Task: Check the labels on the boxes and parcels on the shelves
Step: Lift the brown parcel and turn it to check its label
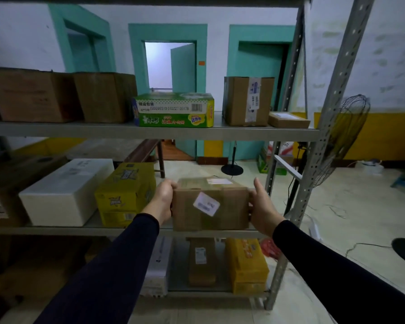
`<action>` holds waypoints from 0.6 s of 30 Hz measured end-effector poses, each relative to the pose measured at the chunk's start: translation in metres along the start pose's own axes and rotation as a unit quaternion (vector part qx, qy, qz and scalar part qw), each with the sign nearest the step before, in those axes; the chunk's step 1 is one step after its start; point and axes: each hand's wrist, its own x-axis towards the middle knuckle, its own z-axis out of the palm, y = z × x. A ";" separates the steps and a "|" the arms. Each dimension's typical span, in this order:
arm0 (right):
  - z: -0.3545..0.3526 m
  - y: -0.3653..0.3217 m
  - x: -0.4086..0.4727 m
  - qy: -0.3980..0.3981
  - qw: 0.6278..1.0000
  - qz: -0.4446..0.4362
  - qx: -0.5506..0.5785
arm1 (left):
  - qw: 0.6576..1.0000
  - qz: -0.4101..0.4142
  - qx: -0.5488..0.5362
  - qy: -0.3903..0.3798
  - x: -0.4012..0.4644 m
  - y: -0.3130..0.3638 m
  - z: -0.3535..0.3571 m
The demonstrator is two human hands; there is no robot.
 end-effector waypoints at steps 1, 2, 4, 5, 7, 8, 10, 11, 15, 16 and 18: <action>-0.006 -0.004 0.001 0.001 1.000 -0.003 0.010 | 1.000 0.007 0.002 0.001 -0.004 0.002 0.001; -0.010 -0.009 0.000 0.001 1.000 -0.005 0.007 | 1.000 0.007 0.009 -0.002 -0.006 0.003 0.002; -0.014 -0.014 -0.003 -0.001 1.000 -0.005 -0.030 | 0.999 0.005 0.034 -0.014 -0.014 0.005 0.006; -0.013 -0.016 -0.005 -0.004 0.998 -0.009 -0.063 | 0.999 0.005 0.041 -0.020 -0.016 0.006 0.008; -0.014 -0.013 -0.001 -0.003 0.992 -0.036 -0.125 | 0.998 0.012 0.055 -0.030 -0.022 0.007 0.012; -0.015 -0.011 0.000 -0.007 0.990 -0.050 -0.132 | 0.997 0.016 0.062 -0.032 -0.022 0.008 0.013; -0.017 -0.010 -0.005 -0.019 0.988 -0.068 -0.138 | 0.997 0.023 0.070 -0.033 -0.025 0.008 0.014; -0.019 -0.009 -0.006 -0.024 0.987 -0.078 -0.137 | 0.997 0.026 0.070 -0.033 -0.027 0.009 0.014; -0.024 -0.006 -0.013 -0.035 0.980 -0.111 -0.159 | 0.998 0.033 0.050 -0.029 -0.030 0.013 0.014; -0.026 -0.006 -0.014 -0.038 0.980 -0.113 -0.157 | 0.998 0.032 0.052 -0.031 -0.032 0.014 0.015; -0.029 -0.007 -0.015 -0.053 0.980 -0.117 -0.155 | 0.998 0.025 0.052 -0.032 -0.033 0.015 0.015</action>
